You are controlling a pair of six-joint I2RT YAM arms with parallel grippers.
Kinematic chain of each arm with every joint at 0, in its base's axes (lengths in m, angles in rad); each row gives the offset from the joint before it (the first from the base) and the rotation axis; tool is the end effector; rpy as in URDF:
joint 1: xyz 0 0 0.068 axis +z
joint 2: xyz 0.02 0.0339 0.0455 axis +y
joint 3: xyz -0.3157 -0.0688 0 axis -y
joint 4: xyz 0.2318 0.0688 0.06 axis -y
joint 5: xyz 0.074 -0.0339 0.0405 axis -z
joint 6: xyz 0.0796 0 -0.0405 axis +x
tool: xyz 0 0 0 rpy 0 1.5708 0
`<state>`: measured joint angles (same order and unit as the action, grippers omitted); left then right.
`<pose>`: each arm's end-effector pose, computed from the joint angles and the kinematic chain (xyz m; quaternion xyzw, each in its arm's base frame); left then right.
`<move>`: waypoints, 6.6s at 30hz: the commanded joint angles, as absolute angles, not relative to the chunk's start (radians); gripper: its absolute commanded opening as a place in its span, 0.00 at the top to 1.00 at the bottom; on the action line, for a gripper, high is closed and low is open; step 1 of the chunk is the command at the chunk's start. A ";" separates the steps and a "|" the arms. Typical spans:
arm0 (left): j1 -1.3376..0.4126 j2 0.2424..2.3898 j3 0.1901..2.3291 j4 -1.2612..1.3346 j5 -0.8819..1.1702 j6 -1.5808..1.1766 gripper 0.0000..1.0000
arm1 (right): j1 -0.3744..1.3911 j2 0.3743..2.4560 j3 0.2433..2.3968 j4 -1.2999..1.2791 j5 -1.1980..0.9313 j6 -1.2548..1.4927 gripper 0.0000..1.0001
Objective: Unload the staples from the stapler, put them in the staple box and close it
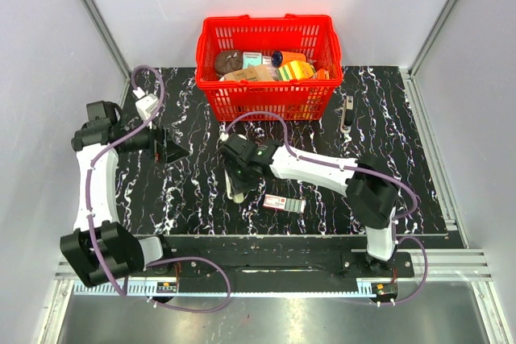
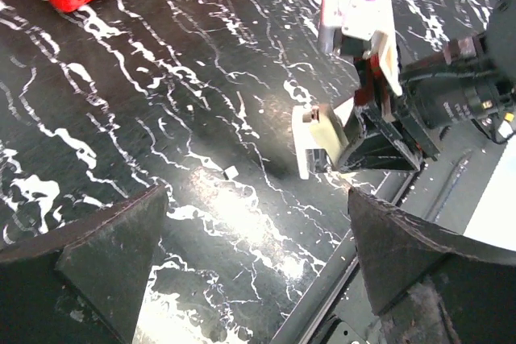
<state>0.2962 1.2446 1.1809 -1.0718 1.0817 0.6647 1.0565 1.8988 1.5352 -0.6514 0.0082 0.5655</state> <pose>0.2127 -0.0085 0.3567 0.2627 0.8025 -0.3602 0.3965 0.2174 0.3834 0.2555 -0.2326 0.9331 0.1962 0.1918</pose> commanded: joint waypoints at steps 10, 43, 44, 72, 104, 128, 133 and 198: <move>0.301 1.115 1.118 -0.855 0.887 0.342 0.01 | 1.115 2.233 2.035 -0.995 -0.087 0.508 1.00; 0.301 1.074 1.100 -0.744 0.733 0.224 0.01 | 1.143 2.694 2.685 -1.028 -0.049 0.660 0.62; 0.301 1.071 1.097 -0.744 0.729 0.230 0.01 | 1.143 2.691 2.681 -1.020 -0.046 0.663 0.60; 0.039 1.207 1.257 -0.986 0.385 0.451 0.01 | 0.655 1.760 1.671 -0.795 0.205 0.612 0.25; -0.083 1.226 1.172 -0.831 0.367 0.259 0.01 | 0.149 2.057 1.663 -0.571 0.423 0.331 0.30; -0.084 1.181 1.138 -0.847 0.357 0.287 0.01 | 0.115 2.097 1.559 -0.462 0.281 0.411 0.63; -0.083 1.173 1.131 -0.847 0.362 0.290 0.01 | 0.115 1.990 1.465 -0.448 0.255 0.454 0.75; -0.422 1.402 0.951 -0.350 0.741 0.239 0.10 | 1.038 1.410 0.931 0.248 0.497 1.109 1.00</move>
